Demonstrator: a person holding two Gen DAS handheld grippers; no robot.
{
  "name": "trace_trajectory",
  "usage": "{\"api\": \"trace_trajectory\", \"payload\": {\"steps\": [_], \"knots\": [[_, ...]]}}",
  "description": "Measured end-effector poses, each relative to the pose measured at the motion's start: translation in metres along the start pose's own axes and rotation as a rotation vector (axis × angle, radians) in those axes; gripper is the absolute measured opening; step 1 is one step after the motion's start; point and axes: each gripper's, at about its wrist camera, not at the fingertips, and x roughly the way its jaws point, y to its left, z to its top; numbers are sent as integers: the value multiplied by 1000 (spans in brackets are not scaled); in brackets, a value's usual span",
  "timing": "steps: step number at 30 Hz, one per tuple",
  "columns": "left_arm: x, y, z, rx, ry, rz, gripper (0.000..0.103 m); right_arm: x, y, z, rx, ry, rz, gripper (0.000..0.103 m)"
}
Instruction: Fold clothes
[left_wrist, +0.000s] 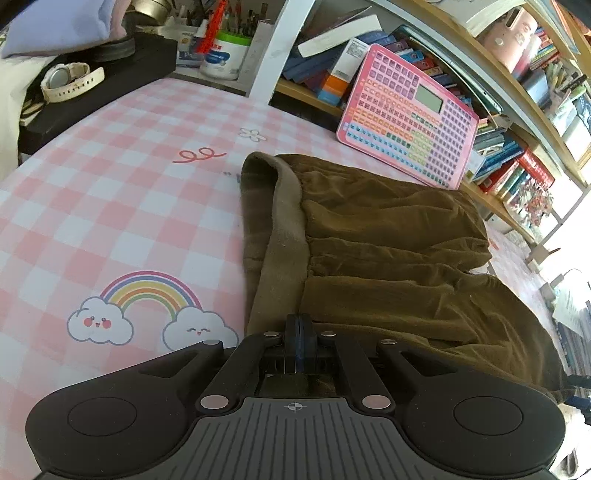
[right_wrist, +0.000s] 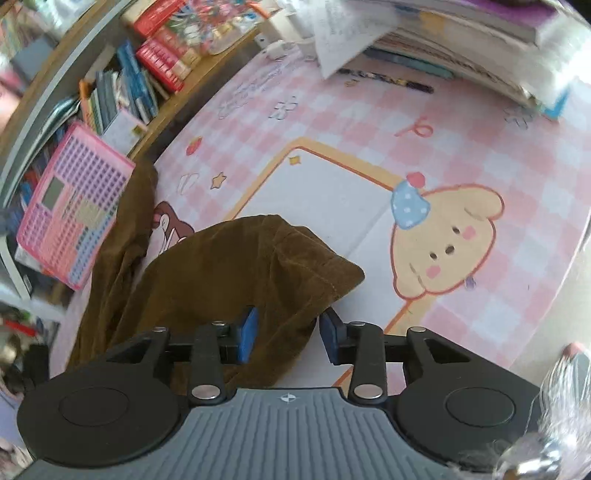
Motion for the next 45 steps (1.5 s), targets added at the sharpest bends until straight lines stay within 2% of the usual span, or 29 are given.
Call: {"api": "trace_trajectory", "payload": {"steps": [8, 10, 12, 17, 20, 22, 24, 27, 29, 32, 35, 37, 38, 39, 42, 45], "knots": [[-6, 6, -1, -6, -2, -2, 5, 10, -18, 4, 172, 7, 3, 34], [-7, 8, -1, -8, -4, 3, 5, 15, -18, 6, 203, 7, -5, 30], [-8, 10, -1, -6, -9, 16, 5, 19, -15, 10, 209, 4, -4, 5], [-6, 12, 4, -1, -18, 56, 5, 9, 32, 32, 44, -62, 115, 3], [-5, 13, 7, 4, -11, 56, 5, -41, 86, 44, -155, -169, 358, 3], [-6, 15, 6, 3, -11, 52, 5, -70, 99, 43, -229, -208, 467, 3], [-7, 17, 4, -14, -19, 46, 5, -78, 85, 38, -196, -192, 444, 3], [-7, 21, 2, -39, -28, 35, 5, -46, 32, 24, -89, -88, 179, 3], [-7, 21, 3, -33, -24, 30, 5, -21, -6, 15, 0, -29, 59, 3], [-6, 19, 4, -9, -12, 32, 5, -7, -29, 3, 46, -16, 10, 3], [-8, 14, 5, 7, -19, 50, 5, 0, -28, -7, 19, 0, -52, 8], [-13, 10, 6, 13, -39, 60, 5, -4, -25, -10, -1, -21, -96, 14], [-17, 8, 6, 15, -61, 50, 5, -6, -23, -11, -10, -33, -118, 20], [-21, 6, 6, 17, -83, 38, 5, -10, -22, -10, -20, -53, -143, 22], [-27, 0, 5, 29, -106, -9, 5, -26, -15, -7, -81, -149, -231, 22], [-20, -7, -2, 85, -58, -10, 5, -35, 8, -7, -210, -235, -227, 22]]}}
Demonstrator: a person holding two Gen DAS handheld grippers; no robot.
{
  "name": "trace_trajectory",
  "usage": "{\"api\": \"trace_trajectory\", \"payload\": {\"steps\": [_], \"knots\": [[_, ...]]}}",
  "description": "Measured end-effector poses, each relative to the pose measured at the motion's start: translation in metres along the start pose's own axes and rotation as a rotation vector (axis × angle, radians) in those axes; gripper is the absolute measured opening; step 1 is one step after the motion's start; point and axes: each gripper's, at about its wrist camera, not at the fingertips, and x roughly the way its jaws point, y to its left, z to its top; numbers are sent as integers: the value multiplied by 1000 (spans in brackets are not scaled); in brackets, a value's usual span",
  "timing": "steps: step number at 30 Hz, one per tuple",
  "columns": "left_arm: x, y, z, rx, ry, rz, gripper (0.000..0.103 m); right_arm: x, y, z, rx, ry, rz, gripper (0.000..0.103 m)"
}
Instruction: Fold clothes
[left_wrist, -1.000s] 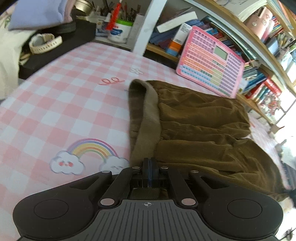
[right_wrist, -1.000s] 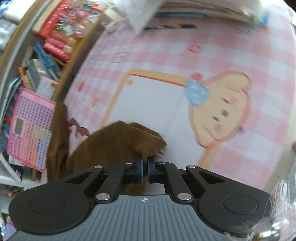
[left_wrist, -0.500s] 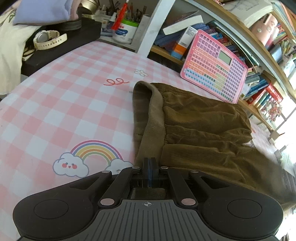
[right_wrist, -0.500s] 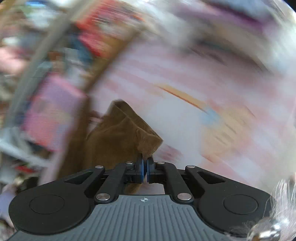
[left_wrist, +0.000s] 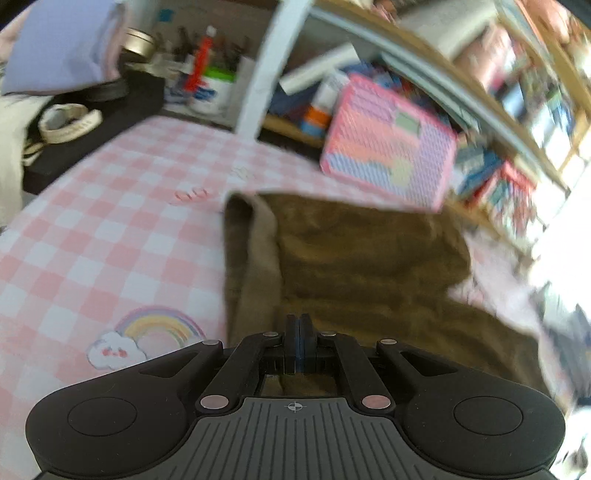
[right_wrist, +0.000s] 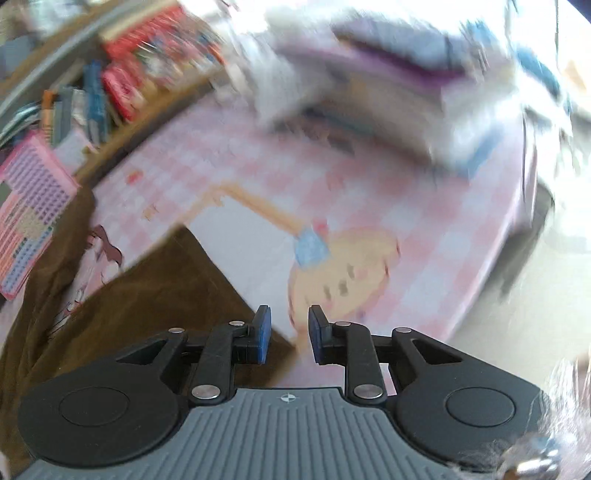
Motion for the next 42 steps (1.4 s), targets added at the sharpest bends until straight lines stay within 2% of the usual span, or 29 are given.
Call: {"api": "trace_trajectory", "payload": {"steps": [2, 6, 10, 18, 28, 37, 42], "knots": [[5, -1, -7, 12, 30, 1, 5, -5, 19, -1, -94, -12, 70, 22], [11, 7, -15, -21, 42, -21, 5, 6, 46, -18, -191, 76, 171, 22], [11, 4, -12, -35, 29, -10, 5, 29, 52, -40, -214, 180, 128, 21], [10, 13, -18, -44, 40, 8, 5, 25, 69, -53, -345, 201, 117, 21], [-1, 35, -17, -52, 42, 7, 5, 18, 88, -74, -397, 183, 119, 22], [-6, 46, -18, -55, 47, -13, 5, 13, 97, -90, -445, 114, 106, 22], [-9, 48, -19, -64, 39, -28, 5, 12, 99, -97, -450, 67, 106, 26]]}}
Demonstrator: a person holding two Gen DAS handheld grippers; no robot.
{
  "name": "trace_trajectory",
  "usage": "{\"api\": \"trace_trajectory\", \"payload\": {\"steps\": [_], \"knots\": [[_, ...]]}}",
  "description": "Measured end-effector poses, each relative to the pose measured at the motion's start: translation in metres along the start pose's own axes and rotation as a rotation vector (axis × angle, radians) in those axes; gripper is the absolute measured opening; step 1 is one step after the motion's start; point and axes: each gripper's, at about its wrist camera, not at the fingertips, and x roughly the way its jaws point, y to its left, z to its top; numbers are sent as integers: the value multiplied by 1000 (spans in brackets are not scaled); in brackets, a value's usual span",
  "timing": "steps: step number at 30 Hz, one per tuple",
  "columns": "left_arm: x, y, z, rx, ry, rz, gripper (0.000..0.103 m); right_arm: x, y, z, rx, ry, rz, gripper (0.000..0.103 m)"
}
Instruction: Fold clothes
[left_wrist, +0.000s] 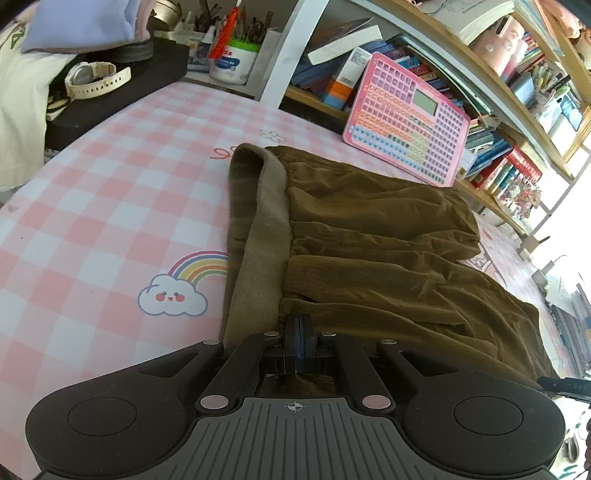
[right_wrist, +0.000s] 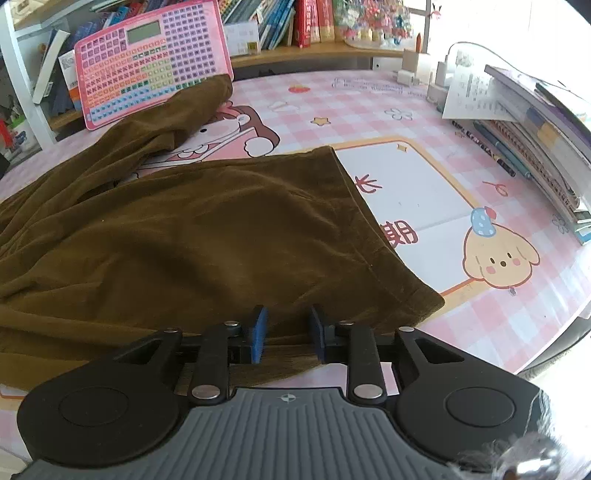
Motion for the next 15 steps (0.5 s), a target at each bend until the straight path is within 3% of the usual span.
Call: {"api": "trace_trajectory", "payload": {"steps": [3, 7, 11, 15], "knots": [[-7, -3, 7, -4, -31, -6, 6, -5, 1, 7, 39, 6, -4, 27], [-16, -11, 22, 11, -94, -56, 7, -24, 1, 24, 64, -52, 10, 32], [-10, -24, 30, 47, -94, -92, 10, -43, 2, 48, 60, -118, 35, 36], [-3, -38, 25, 64, -77, -115, 20, -49, 1, 79, 27, -174, 64, 38]]}}
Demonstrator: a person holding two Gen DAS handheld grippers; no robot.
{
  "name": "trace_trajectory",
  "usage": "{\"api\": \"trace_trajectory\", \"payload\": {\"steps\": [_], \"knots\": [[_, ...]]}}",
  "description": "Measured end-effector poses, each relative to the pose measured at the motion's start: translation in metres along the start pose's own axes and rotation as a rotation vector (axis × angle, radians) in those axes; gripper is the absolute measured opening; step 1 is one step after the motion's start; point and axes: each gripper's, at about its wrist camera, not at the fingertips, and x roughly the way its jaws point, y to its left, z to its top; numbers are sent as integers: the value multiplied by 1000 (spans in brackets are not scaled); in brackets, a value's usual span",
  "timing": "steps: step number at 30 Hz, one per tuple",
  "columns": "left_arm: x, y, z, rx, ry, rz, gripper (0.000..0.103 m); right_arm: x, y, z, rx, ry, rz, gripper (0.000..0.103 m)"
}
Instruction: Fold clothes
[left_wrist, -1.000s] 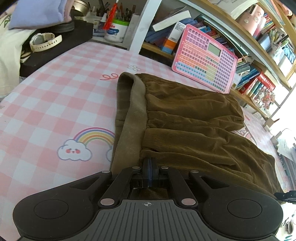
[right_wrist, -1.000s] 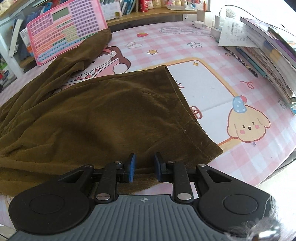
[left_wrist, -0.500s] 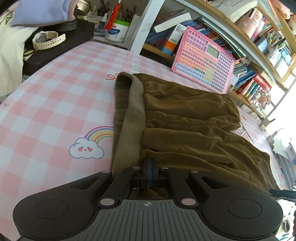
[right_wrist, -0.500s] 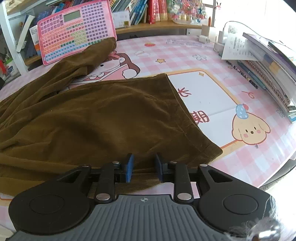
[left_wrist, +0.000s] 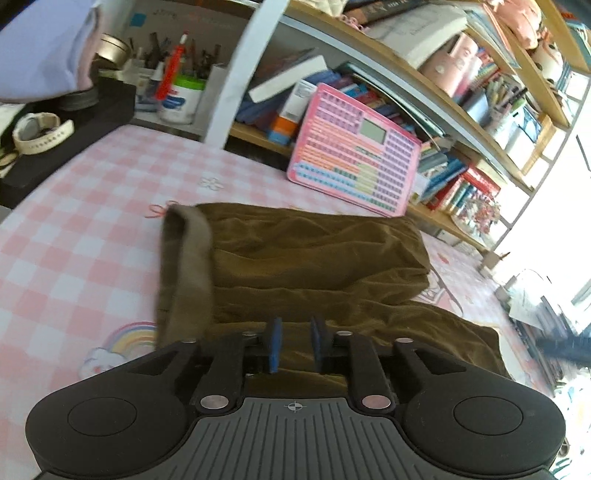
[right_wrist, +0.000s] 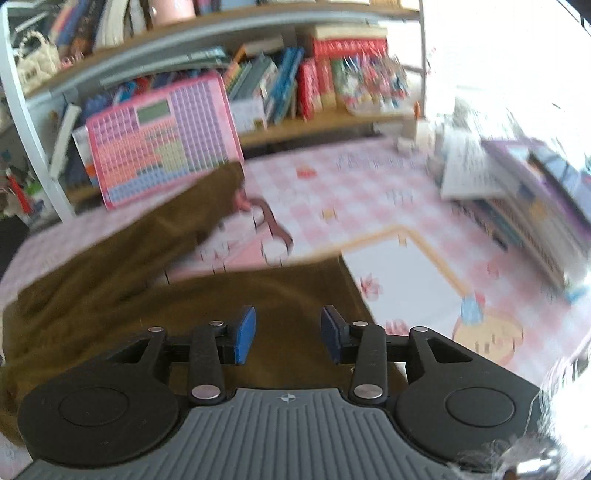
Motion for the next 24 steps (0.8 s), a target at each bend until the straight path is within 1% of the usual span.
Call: {"api": "trace_trajectory", "payload": {"steps": [4, 7, 9, 14, 17, 18, 21, 24], "knots": [[7, -7, -4, -9, 15, 19, 20, 15, -3, 32, -57, -23, 48, 42], [9, -11, -6, -29, 14, 61, 20, 40, -7, 59, -92, -17, 106, 43], [10, -16, -8, -46, 8, 102, 20, 61, -11, 75, -112, -7, 142, 45], [10, -35, -12, -112, -12, 241, 20, 138, -12, 118, -178, 48, 255, 46], [15, -50, -15, -146, -9, 314, 20, 189, -9, 141, -203, 93, 331, 49], [17, -56, -15, -155, -8, 339, 20, 209, -8, 150, -208, 111, 351, 51], [20, -72, -16, -179, -8, 389, 20, 254, -2, 168, -230, 141, 379, 55], [22, -87, -17, -192, -5, 429, 20, 291, 4, 181, -251, 159, 393, 55]]}}
